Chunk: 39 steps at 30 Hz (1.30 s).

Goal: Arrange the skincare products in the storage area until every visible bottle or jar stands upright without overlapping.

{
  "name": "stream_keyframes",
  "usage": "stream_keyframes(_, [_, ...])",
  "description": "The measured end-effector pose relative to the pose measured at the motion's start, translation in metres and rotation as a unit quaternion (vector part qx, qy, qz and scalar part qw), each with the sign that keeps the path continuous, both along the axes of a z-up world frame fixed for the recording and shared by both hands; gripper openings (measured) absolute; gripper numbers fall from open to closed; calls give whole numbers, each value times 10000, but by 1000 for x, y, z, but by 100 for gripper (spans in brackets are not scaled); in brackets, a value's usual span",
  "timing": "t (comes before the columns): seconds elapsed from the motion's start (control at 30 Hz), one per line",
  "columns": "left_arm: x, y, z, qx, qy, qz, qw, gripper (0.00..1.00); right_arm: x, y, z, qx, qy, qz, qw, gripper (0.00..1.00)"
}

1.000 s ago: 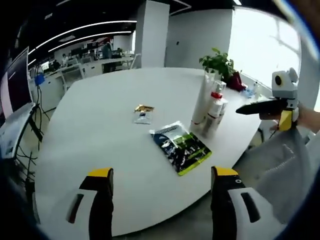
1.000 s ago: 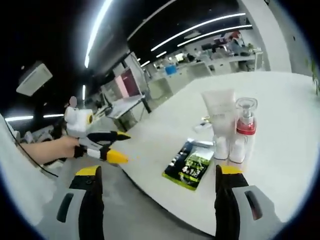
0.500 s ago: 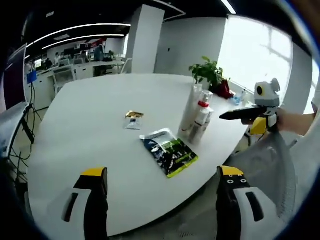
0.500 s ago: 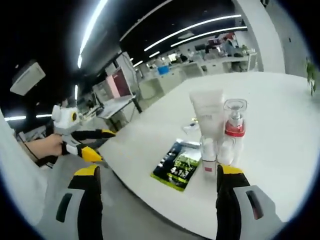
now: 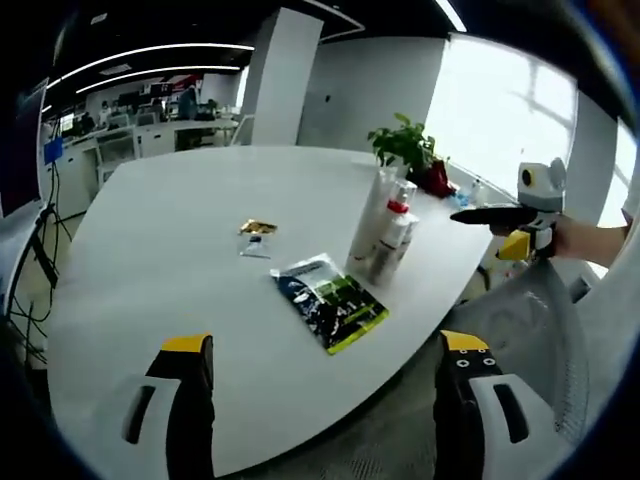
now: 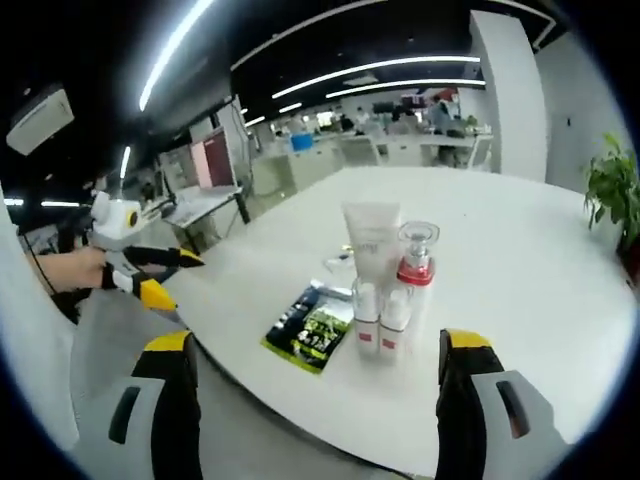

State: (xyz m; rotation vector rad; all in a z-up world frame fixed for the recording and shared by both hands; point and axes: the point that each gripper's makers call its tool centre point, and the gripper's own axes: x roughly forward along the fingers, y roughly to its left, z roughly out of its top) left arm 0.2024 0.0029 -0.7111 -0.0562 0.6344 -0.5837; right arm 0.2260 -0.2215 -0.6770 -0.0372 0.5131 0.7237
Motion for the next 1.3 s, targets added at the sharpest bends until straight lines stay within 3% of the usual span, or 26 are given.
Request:
stream_keyframes(0.13, [3, 3, -1, 23, -120, -10, 9999, 84, 1, -4, 4, 176, -61, -201, 9996, 99])
stream_keyframes(0.37, [6, 7, 6, -124, -256, 98, 9995, 83, 4, -5, 7, -5, -169, -401, 9991, 99])
stream_keyframes(0.7, [3, -1, 11, -46, -434, -158, 9989, 80, 10, -12, 14, 230, -195, -715, 9970, 99])
stream_keyframes(0.8, [3, 0, 6, -72, -264, -142, 9995, 80, 10, -11, 14, 107, -245, -733, 9969, 98])
stream_keyframes(1.03, [-1, -9, 7, 12, -239, -233, 9994, 80, 14, -11, 21, 319, -295, -738, 9963, 97])
stream_keyframes(1.13, [0, -6, 7, 55, -214, -197, 9996, 80, 11, -7, 13, 124, -244, -625, 9977, 97])
stream_keyframes(1.3, [-1, -5, 4, 82, -113, -118, 9998, 80, 10, -7, 8, 125, -132, -600, 9980, 96])
